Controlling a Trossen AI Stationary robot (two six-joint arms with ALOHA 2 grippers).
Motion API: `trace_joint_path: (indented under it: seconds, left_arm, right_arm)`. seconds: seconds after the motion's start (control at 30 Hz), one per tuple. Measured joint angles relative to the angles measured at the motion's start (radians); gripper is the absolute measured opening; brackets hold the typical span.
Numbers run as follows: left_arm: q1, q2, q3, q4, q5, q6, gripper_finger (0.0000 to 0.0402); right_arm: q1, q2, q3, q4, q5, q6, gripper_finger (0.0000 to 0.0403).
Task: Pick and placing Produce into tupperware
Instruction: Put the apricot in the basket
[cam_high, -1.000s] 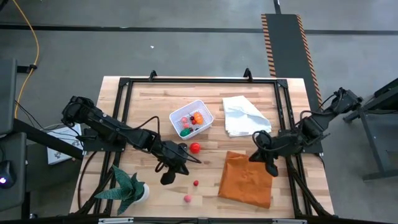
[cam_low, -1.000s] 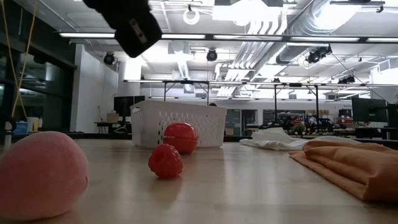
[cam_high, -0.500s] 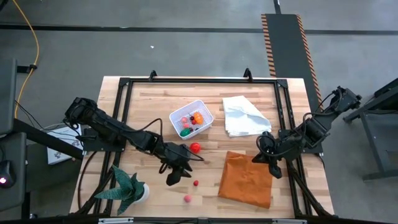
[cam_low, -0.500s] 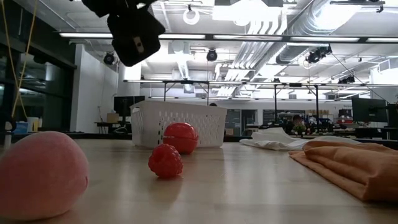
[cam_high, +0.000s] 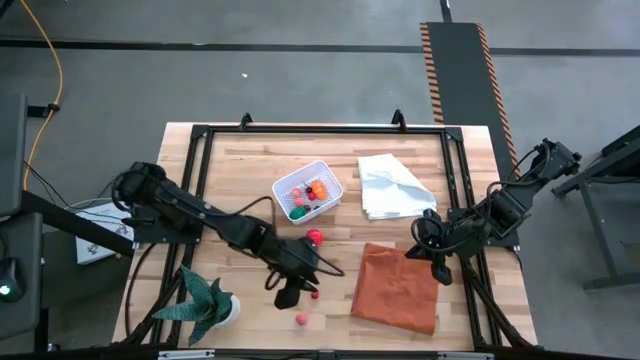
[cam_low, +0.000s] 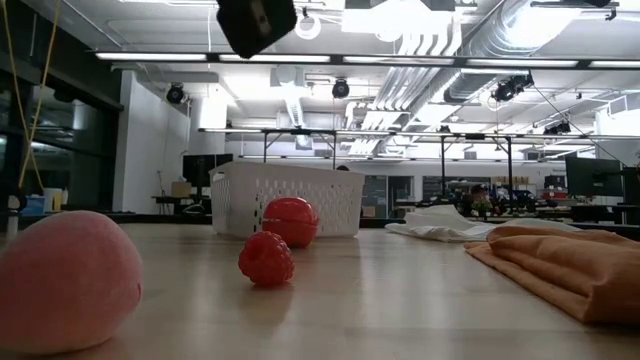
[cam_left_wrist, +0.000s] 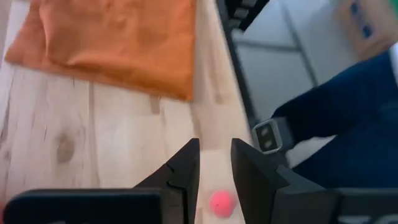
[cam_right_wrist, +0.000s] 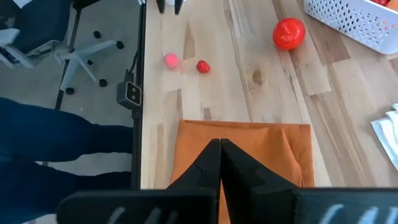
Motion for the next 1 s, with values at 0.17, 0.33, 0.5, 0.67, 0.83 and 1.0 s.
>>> trace_joint_path:
  seconds: [0.17,0.33,0.5,0.67,0.83,1.0]
  left_arm:
    - [0.0,0.097,0.142,-0.185,0.001,0.028,0.0087]
    - [0.0,0.183,0.241,-0.287,0.002,0.035,0.0103]
    - [0.0,0.22,0.262,-0.337,0.004,0.041,0.0115]
    - [0.0,0.229,0.262,-0.377,-0.01,-0.044,0.013]
    - [0.0,0.229,0.263,-0.387,-0.065,-0.09,0.0152]
    - [0.0,0.239,0.264,-0.385,-0.07,-0.175,0.018]
  right_arm:
    - [0.001,0.001,0.0,-0.007,0.01,0.002,0.0]
    - [0.001,0.001,0.0,-0.016,0.021,0.002,0.0]
    - [0.001,0.001,0.0,-0.021,0.021,0.008,0.0]
    - [0.002,0.001,0.0,-0.023,0.021,0.01,0.0]
    - [0.002,0.001,0.0,-0.026,0.026,0.009,0.0]
    - [0.002,0.001,0.0,-0.027,0.037,0.007,0.0]
